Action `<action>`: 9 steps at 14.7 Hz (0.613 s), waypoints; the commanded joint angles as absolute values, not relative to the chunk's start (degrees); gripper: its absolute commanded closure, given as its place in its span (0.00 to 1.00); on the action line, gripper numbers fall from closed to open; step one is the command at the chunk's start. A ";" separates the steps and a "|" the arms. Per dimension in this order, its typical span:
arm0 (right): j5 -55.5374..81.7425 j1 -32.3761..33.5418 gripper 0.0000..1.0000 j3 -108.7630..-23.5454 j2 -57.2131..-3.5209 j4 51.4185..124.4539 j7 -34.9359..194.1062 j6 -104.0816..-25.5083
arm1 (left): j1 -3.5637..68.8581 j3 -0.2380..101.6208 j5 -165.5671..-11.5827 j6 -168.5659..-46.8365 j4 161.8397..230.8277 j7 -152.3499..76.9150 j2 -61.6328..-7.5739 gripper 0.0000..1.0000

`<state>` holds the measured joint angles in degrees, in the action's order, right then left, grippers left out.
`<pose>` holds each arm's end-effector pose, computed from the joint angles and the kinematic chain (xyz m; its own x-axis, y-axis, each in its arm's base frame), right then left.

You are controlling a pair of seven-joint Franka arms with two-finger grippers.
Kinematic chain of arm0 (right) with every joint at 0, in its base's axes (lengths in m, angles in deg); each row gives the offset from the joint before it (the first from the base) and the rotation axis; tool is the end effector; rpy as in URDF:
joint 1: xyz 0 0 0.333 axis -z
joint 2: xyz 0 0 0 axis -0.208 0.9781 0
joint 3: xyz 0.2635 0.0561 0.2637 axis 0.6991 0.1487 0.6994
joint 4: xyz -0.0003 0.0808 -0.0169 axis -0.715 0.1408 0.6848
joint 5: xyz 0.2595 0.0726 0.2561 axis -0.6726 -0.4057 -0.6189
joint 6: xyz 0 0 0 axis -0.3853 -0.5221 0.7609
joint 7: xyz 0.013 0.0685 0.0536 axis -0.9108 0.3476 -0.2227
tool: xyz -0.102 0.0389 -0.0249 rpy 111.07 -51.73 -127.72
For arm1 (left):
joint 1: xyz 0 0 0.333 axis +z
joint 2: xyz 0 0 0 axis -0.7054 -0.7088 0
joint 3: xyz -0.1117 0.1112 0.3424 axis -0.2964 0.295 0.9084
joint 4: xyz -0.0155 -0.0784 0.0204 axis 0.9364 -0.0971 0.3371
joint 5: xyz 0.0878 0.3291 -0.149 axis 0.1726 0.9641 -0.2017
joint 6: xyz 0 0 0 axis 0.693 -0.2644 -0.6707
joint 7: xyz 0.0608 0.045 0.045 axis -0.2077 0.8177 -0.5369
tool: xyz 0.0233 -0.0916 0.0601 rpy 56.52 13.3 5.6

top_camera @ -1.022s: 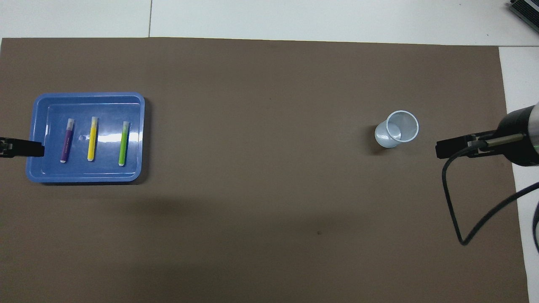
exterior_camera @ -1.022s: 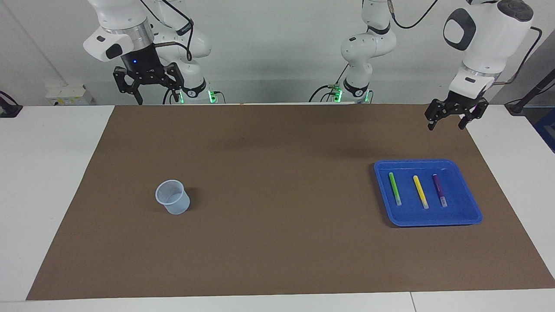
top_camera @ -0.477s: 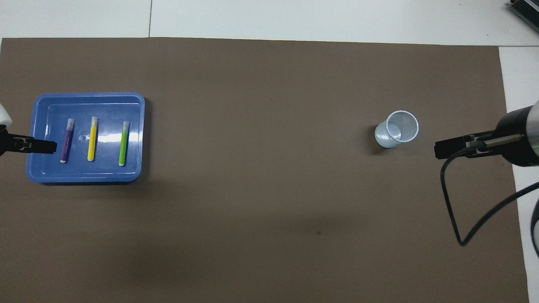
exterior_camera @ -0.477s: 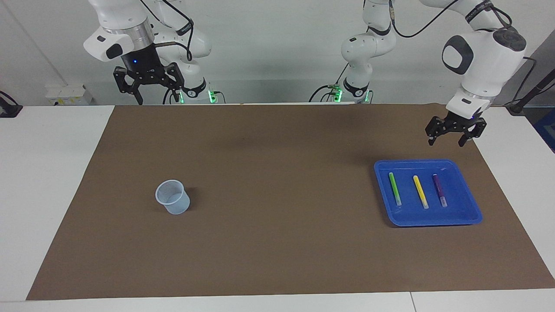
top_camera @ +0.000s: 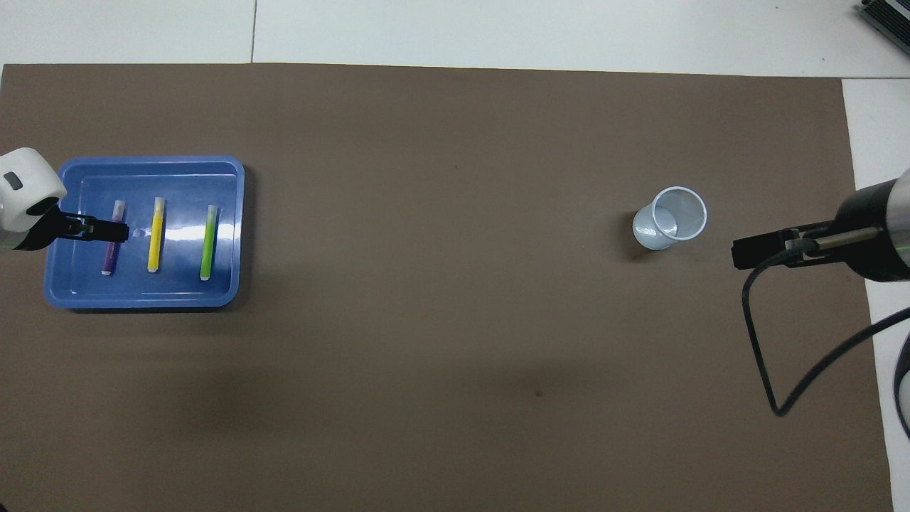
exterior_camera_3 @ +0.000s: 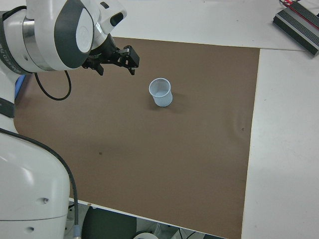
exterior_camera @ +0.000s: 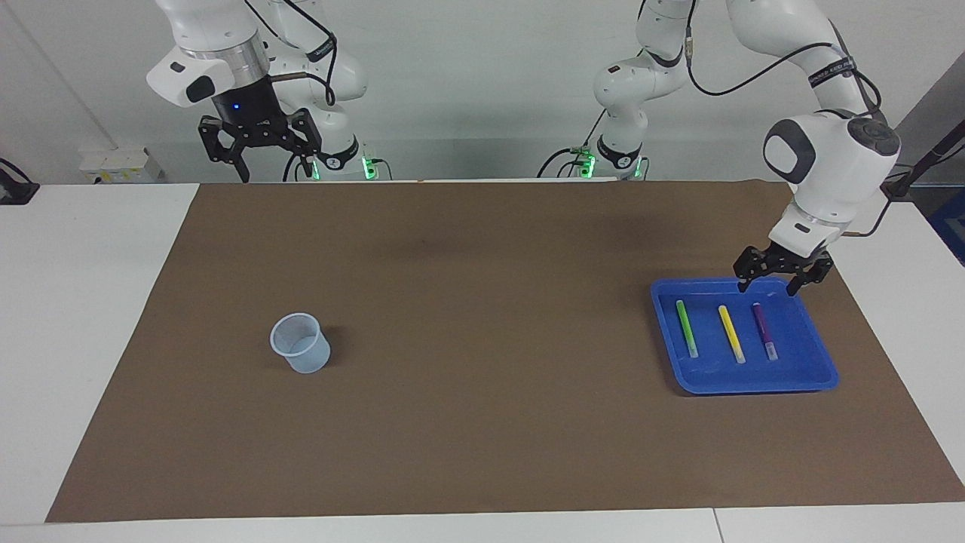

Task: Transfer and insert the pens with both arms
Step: 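Lower the left gripper over the tray and grasp the green pen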

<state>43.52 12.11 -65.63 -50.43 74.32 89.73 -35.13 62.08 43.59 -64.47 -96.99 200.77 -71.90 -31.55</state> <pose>0.4928 0.0706 0.7205 0.9943 0.0969 0.0435 0.0967 -0.9953 0.0067 0.5771 0.0751 0.4856 0.9736 -0.1873 0.1308 -0.1883 -0.9821 -0.0046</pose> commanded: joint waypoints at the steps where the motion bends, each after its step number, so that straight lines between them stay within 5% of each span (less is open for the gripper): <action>1: 43.69 12.71 0.00 -65.71 -51.16 74.71 88.20 -34.73 | 60.69 43.88 -68.00 -98.16 196.39 -72.58 -37.71 0.01; 9: 43.60 12.53 0.00 -65.71 -51.60 74.62 88.11 -32.98 | 58.40 43.88 -71.52 -96.49 190.84 -69.96 -43.61 0.02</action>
